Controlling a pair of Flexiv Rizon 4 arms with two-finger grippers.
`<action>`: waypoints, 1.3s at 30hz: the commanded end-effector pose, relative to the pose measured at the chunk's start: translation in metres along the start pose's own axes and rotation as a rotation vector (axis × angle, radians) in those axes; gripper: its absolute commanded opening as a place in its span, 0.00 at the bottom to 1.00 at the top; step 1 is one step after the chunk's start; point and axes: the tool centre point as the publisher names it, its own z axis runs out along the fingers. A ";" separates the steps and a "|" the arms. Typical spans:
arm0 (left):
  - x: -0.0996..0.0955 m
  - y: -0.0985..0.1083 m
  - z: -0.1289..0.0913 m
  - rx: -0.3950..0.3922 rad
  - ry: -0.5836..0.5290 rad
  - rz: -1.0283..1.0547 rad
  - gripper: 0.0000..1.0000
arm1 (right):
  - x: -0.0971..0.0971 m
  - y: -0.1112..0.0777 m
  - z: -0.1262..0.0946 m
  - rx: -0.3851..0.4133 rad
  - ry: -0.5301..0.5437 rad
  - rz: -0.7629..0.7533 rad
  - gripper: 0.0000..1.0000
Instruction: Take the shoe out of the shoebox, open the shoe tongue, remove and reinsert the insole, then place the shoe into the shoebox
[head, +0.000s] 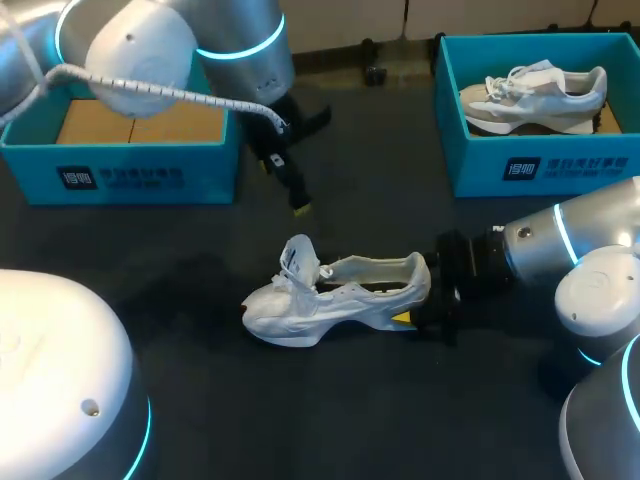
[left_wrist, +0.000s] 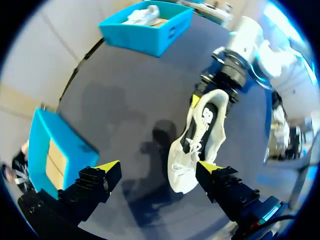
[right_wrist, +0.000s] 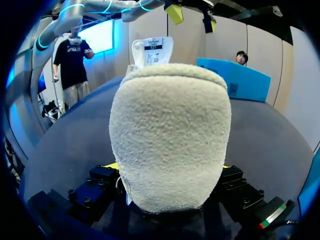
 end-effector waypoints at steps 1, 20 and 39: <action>0.001 -0.014 0.001 -0.017 0.066 0.354 0.43 | -0.001 -0.003 0.006 0.005 -0.003 0.000 0.00; 0.052 -0.043 0.019 0.011 0.116 0.482 0.00 | -0.001 -0.003 0.006 0.005 -0.003 0.000 0.00; 0.113 -0.051 0.065 -0.053 0.179 0.455 0.00 | -0.001 -0.003 0.006 0.005 -0.003 0.000 0.00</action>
